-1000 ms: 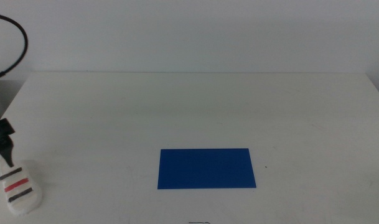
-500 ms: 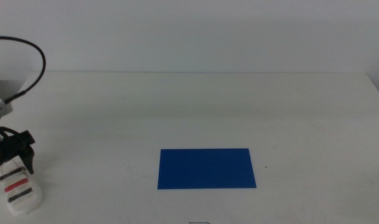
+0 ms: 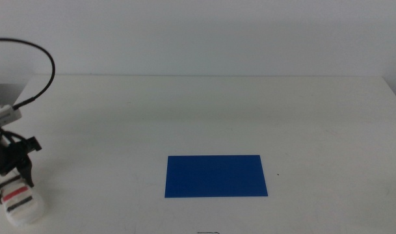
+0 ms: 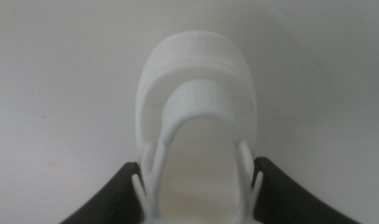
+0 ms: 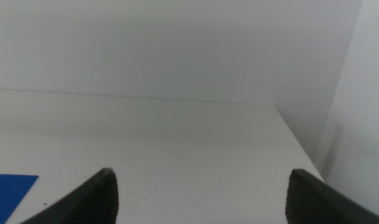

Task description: Use one arm to grab the shoe from the table and place it on the mat.

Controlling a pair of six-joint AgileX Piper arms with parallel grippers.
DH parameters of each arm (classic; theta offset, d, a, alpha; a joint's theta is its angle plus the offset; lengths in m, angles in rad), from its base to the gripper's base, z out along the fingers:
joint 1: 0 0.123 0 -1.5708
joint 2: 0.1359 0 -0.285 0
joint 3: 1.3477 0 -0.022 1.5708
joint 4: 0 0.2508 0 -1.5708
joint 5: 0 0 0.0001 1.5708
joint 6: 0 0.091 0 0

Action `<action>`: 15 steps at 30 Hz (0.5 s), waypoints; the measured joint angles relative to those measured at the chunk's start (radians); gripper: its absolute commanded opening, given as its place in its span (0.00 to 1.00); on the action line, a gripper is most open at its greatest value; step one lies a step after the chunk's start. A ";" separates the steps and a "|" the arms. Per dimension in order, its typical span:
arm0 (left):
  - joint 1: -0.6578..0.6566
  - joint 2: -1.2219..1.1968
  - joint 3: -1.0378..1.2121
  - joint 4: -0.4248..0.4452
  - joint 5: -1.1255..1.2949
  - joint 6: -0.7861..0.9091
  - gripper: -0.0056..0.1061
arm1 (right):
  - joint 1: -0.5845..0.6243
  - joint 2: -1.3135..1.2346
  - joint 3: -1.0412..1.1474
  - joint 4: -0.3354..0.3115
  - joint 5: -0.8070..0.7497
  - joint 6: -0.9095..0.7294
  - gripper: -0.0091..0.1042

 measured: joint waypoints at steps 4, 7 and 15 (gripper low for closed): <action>-0.077 0.000 -0.100 -0.003 0.097 0.008 0.07 | 0.000 0.000 0.000 0.000 0.000 0.000 0.91; -0.191 0.007 -0.195 -0.007 0.147 -0.002 0.07 | 0.000 0.000 0.000 0.000 0.000 0.000 0.91; -0.540 0.182 -0.552 0.019 0.286 -0.111 0.07 | 0.000 0.000 0.000 0.000 0.000 0.000 0.91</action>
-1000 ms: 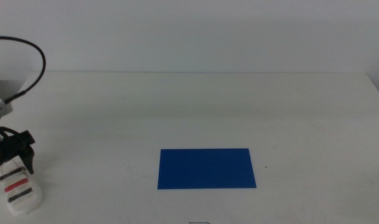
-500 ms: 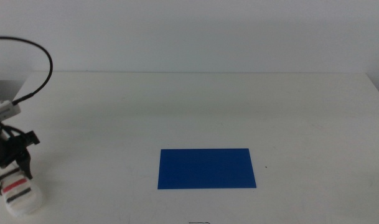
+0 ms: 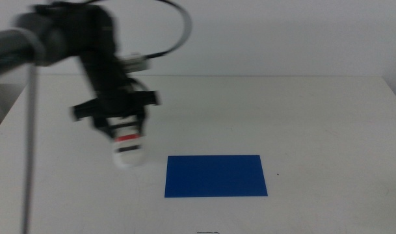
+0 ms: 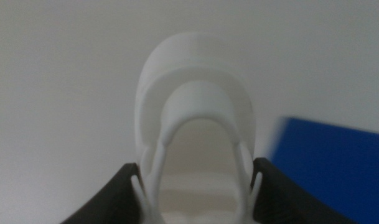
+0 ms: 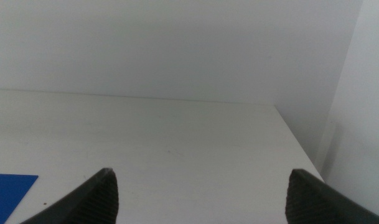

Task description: Use one arm to grab the shoe from the table and place it on the mat.

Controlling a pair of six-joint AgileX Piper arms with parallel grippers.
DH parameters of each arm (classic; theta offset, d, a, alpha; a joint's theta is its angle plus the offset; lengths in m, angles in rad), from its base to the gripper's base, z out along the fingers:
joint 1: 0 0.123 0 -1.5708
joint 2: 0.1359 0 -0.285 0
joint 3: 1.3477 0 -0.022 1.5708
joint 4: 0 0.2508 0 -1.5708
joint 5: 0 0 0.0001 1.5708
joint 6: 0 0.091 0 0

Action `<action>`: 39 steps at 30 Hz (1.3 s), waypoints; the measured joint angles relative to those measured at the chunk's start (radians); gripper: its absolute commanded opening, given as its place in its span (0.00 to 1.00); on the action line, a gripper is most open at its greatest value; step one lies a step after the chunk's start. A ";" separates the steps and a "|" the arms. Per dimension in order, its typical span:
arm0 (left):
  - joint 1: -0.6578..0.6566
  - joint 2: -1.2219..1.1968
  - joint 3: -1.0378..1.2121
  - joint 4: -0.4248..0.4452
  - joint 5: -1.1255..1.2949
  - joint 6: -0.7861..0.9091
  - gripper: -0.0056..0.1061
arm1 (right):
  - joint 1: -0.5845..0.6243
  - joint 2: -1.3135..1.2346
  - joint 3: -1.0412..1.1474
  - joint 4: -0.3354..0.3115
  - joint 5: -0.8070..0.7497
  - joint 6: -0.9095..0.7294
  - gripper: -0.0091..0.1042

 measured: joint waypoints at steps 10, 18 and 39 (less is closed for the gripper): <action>-0.263 0.229 -0.303 0.007 0.010 0.150 0.07 | 0.000 0.000 0.000 0.000 0.000 0.000 0.91; -0.385 0.269 -0.318 0.075 0.013 0.966 0.07 | 0.000 0.000 0.000 0.000 0.000 0.000 0.91; -0.441 0.307 -0.323 0.103 0.013 1.377 0.07 | 0.000 0.000 0.000 0.000 0.000 0.000 0.91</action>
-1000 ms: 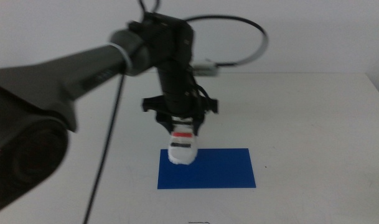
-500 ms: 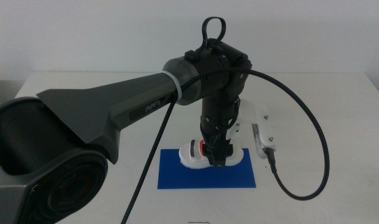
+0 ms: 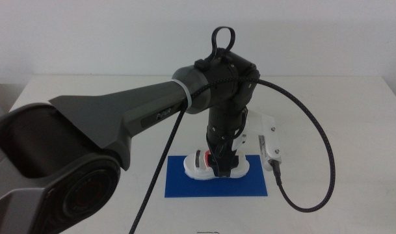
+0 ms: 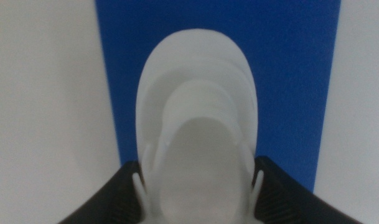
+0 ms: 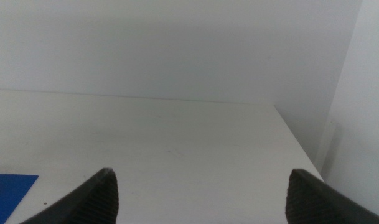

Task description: Use one arm to grab the shoe from the table and place it on the mat.

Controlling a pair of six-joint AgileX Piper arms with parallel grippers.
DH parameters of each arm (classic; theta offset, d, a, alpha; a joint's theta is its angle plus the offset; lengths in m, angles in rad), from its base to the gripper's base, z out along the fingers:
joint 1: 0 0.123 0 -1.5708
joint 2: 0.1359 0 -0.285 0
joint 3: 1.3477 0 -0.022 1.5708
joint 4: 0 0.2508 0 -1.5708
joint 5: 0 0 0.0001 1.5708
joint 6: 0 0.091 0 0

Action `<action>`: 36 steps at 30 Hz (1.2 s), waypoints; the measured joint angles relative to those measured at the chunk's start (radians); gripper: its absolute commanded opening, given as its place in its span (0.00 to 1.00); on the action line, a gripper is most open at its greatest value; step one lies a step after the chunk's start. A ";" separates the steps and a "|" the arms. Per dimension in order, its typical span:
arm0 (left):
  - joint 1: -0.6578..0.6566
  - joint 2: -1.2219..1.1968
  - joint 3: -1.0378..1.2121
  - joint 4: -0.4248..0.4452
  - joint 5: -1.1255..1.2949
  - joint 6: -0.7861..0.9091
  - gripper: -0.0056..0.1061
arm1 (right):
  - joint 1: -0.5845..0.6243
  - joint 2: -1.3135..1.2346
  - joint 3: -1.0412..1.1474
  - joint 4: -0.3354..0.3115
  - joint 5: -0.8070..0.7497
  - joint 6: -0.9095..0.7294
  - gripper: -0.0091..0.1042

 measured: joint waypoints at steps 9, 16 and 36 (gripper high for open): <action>0.000 0.026 -0.003 -0.004 -0.001 -0.017 0.77 | 0.000 0.000 0.000 0.000 0.000 0.000 0.91; 0.000 0.021 -0.014 0.013 -0.002 -0.031 0.89 | 0.000 0.000 0.000 0.000 0.000 0.000 0.91; 0.239 -0.501 -0.089 0.001 0.032 -0.458 0.89 | 0.000 0.000 0.000 0.000 0.000 0.000 0.91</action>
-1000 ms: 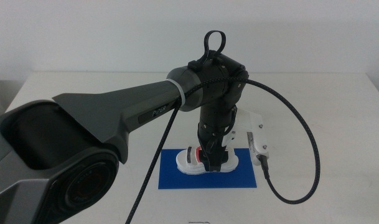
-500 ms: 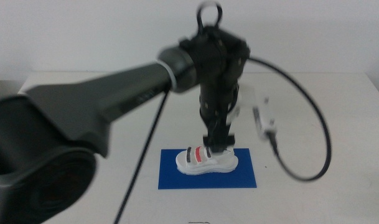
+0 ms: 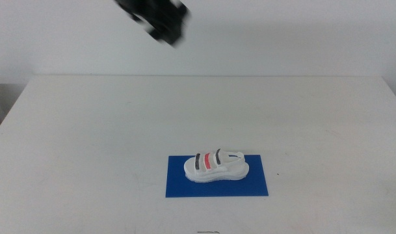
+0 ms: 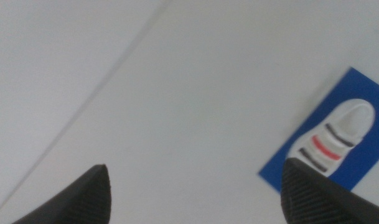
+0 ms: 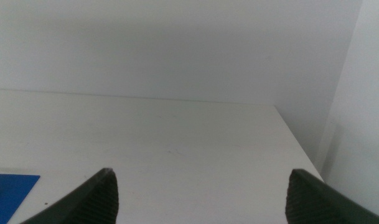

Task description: Use one arm to grab the shoe from the table and place it on the mat.

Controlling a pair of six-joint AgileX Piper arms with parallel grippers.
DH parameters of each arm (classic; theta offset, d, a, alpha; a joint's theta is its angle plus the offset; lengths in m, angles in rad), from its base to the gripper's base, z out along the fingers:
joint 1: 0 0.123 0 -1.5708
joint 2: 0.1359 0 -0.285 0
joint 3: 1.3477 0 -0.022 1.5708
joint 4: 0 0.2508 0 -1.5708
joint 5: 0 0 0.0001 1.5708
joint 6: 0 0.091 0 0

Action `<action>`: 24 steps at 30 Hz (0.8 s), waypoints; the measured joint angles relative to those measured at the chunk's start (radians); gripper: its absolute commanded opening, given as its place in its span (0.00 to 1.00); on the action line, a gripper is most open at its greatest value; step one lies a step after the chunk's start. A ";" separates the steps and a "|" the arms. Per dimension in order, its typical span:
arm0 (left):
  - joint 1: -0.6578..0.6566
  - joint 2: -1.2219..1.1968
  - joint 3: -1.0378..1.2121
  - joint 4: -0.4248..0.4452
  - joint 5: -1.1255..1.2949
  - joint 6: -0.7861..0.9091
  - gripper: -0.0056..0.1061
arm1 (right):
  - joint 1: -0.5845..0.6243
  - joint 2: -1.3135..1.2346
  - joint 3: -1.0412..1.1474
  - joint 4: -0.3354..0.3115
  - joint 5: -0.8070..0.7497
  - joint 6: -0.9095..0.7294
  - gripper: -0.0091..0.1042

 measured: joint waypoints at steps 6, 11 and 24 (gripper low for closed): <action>0.138 -0.234 0.165 -0.027 0.003 -0.003 0.89 | 0.000 0.000 0.000 0.000 0.000 0.000 0.91; 0.247 -0.506 0.512 -0.019 -0.189 -0.062 0.89 | 0.000 0.000 0.000 0.000 0.000 0.000 0.91; 0.462 -1.164 1.395 -0.083 -0.860 -0.183 0.89 | 0.000 0.000 0.000 0.000 0.000 0.000 0.91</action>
